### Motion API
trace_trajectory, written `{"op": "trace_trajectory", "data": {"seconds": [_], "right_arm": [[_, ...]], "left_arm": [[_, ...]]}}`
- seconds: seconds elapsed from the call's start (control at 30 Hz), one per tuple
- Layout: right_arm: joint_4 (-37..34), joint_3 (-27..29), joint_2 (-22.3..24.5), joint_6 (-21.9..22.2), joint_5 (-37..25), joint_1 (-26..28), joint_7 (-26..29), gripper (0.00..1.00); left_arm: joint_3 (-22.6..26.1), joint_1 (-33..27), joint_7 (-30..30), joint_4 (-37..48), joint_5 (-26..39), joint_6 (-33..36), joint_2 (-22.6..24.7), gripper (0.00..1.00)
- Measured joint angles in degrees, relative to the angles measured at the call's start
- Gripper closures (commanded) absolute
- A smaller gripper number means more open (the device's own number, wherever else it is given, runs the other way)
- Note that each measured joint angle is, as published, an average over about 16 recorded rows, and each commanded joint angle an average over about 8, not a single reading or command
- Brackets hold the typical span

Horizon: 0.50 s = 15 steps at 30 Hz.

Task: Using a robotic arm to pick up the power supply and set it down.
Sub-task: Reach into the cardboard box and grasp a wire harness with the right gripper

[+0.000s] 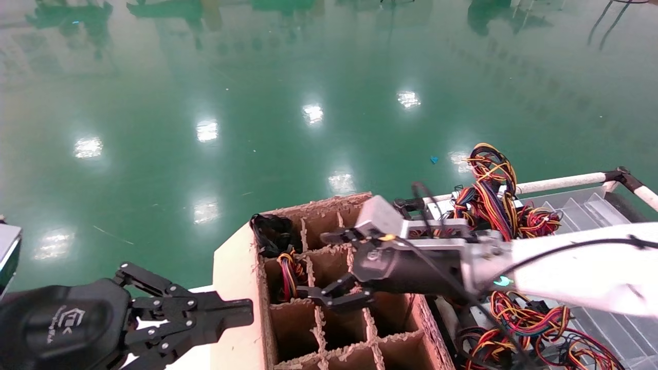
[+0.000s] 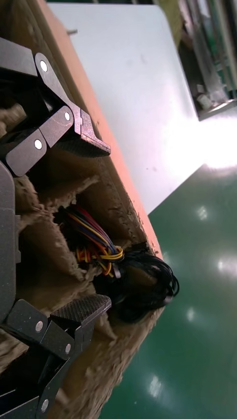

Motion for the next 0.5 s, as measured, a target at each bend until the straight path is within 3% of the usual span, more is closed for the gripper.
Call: {"op": "trace_trajectory", "data": {"seconds": [0.1, 0.23, 0.3, 0.37, 0.5], "right_arm": [[-4.34, -0.93, -3.19, 0.76, -1.38, 1.85, -1.83, 0.04], [-9.87, -1.91, -7.07, 2.36, -3.01, 4.01, -4.35, 0.51], [-12.4, -2.33, -8.81, 3.34, -3.73, 4.93, -5.53, 0.76], [-14.62, -2.74, -10.36, 4.34, -4.37, 5.7, -6.66, 0.96], [-18.03, -3.62, -12.77, 6.17, -5.35, 6.79, -8.52, 1.0]], "left_arm": [[0.0, 0.0, 0.0, 0.0, 0.0, 0.0, 0.0, 1.0], [0.0, 0.0, 0.0, 0.0, 0.0, 0.0, 0.0, 0.99], [0.0, 0.0, 0.0, 0.0, 0.0, 0.0, 0.0, 0.94], [0.0, 0.0, 0.0, 0.0, 0.0, 0.0, 0.0, 0.82], [0.01, 0.0, 0.0, 0.0, 0.0, 0.0, 0.0, 0.37]]}}
